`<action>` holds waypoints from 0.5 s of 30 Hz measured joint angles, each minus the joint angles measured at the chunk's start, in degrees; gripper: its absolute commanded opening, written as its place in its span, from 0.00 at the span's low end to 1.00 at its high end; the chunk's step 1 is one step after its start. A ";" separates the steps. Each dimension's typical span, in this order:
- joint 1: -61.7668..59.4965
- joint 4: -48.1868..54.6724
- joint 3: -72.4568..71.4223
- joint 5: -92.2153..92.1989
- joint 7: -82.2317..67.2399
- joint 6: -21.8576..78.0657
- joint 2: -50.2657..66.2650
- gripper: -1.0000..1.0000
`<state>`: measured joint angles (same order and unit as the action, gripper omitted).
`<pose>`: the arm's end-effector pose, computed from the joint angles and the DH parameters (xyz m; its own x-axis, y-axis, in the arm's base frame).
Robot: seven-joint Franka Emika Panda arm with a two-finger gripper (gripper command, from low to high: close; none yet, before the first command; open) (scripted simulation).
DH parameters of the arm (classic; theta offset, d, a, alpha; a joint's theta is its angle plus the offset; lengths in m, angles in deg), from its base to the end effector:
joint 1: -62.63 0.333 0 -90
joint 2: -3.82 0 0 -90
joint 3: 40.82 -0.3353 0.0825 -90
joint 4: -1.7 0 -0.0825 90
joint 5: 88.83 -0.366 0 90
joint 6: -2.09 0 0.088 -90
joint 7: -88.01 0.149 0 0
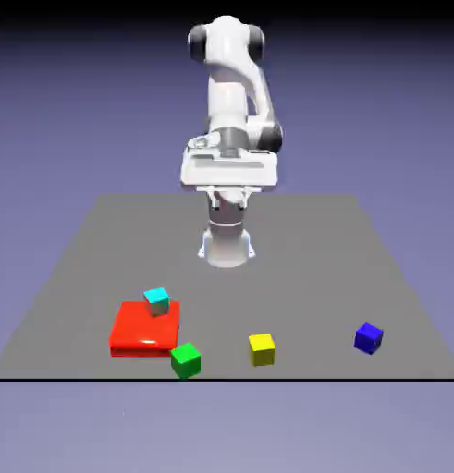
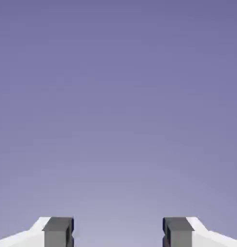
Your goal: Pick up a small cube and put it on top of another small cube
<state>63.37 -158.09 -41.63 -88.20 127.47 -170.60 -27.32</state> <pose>0.4013 0.0117 0.4525 0.5748 -0.6089 0.5467 -0.4318 -0.7932 -0.4294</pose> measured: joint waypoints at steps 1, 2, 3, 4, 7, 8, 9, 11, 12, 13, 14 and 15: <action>0.04 1.00 -0.67 0.52 -2.49 1.09 1.25 0.50; 0.08 2.01 -1.35 1.05 -4.98 2.17 2.50 0.50; 0.12 3.01 -2.02 1.57 -7.48 3.26 3.76 0.50; 0.17 4.02 -2.69 2.10 -9.97 4.35 5.01 0.50; 0.29 7.03 -4.71 3.67 -17.44 7.61 8.76 0.50; 0.33 8.03 -5.39 4.19 -19.93 8.70 10.02 0.50; 0.37 9.04 -6.06 4.72 -22.43 9.78 11.27 0.50; 0.45 11.04 -7.41 5.77 -27.41 11.96 13.77 0.50; 0.50 12.05 -8.08 6.29 -29.90 13.04 15.02 0.50; 0.54 13.05 -8.75 6.81 -32.39 14.13 16.28 0.50; 0.58 14.06 -9.43 7.34 -34.88 15.22 17.53 0.50; 0.62 15.06 -10.10 7.86 -37.38 16.31 18.78 0.50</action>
<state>63.99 -143.03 -51.73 -80.34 90.09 -154.30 -8.54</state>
